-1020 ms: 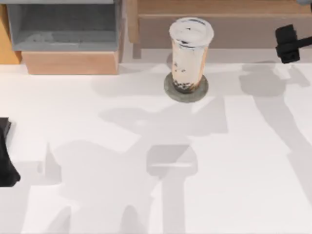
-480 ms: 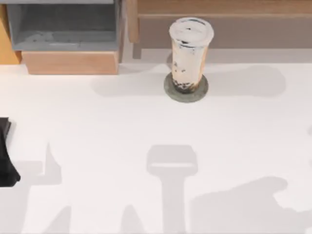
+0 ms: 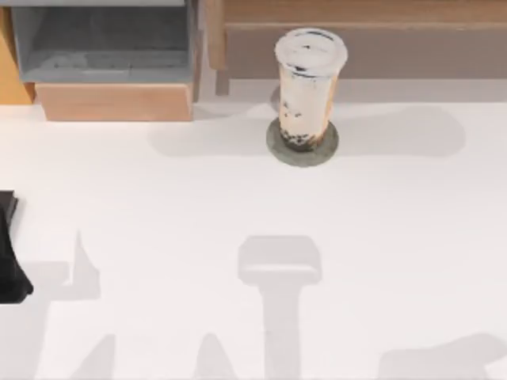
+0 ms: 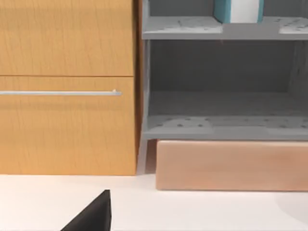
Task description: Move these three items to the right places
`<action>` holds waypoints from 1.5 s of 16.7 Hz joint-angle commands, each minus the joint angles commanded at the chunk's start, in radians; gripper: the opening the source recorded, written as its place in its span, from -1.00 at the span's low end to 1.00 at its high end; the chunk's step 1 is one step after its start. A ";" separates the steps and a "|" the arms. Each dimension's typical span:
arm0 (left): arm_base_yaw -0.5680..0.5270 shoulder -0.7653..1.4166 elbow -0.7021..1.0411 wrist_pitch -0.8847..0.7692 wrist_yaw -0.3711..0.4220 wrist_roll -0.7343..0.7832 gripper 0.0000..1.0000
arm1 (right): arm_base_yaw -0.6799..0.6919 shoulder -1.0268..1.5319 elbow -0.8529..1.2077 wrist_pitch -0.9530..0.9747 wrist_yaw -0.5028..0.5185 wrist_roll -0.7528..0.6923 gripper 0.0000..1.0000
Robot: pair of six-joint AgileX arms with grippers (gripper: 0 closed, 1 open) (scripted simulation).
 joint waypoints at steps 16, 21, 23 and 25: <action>0.000 0.000 0.000 0.000 0.000 0.000 1.00 | 0.004 0.084 -0.196 0.280 0.000 0.005 1.00; 0.000 0.000 0.000 0.000 0.000 0.000 1.00 | 0.004 0.084 -0.196 0.280 0.000 0.005 0.55; 0.000 0.000 0.000 0.000 0.000 0.000 1.00 | 0.004 0.084 -0.196 0.280 0.000 0.005 0.25; 0.000 0.000 0.000 0.000 0.000 0.000 1.00 | 0.004 0.084 -0.196 0.280 0.000 0.005 -0.06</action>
